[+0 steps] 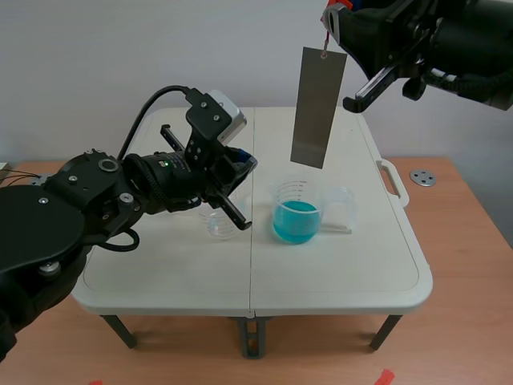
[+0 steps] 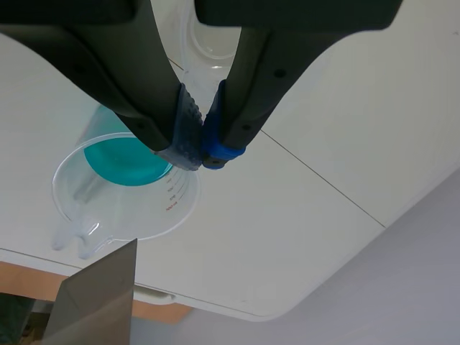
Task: Hold the metal plate by the orange handle, dip it into the blue solution, take it out and point at it, then put the plate back in the beaker on the left.
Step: 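Point at the plate with the left hand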
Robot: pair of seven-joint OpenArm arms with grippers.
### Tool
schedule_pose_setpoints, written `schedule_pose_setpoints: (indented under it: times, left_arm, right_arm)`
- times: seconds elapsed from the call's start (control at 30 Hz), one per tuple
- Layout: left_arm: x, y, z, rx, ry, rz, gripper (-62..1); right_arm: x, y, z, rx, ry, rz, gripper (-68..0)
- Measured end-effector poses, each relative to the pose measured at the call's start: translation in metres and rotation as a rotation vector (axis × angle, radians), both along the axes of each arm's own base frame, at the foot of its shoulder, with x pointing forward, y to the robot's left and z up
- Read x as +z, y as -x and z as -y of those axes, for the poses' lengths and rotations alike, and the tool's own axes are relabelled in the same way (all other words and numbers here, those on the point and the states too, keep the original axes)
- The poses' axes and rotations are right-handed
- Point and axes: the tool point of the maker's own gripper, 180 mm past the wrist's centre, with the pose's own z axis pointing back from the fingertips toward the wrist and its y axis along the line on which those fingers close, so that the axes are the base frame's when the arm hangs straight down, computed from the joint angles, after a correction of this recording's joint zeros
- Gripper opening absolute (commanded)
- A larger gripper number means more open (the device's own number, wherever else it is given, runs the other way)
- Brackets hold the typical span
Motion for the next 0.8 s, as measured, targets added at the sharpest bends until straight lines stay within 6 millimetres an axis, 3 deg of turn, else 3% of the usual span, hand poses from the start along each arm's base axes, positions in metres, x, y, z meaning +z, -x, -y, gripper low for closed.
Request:
schedule_pose_setpoints:
  times: [0.23, 0.37, 0.57, 0.8]
  left_arm:
    - [0.002, 0.000, 0.000, 0.000, 0.011, 0.011, -59.4]
    - [0.012, 0.000, -0.013, 0.038, 0.101, 0.054, -59.4]
    - [0.000, 0.013, -0.070, 0.102, 0.075, 0.016, -59.4]
    - [0.011, 0.042, -0.159, 0.222, 0.091, -0.001, -59.4]
  right_arm:
    - [0.000, 0.000, 0.000, 0.000, 0.000, 0.000, -66.2]
    - [0.000, 0.000, 0.000, -0.001, 0.002, 0.000, -66.2]
    - [0.000, 0.000, 0.000, -0.001, 0.002, 0.000, -66.2]
    - [-0.001, 0.000, 0.000, -0.002, 0.004, -0.002, -66.2]
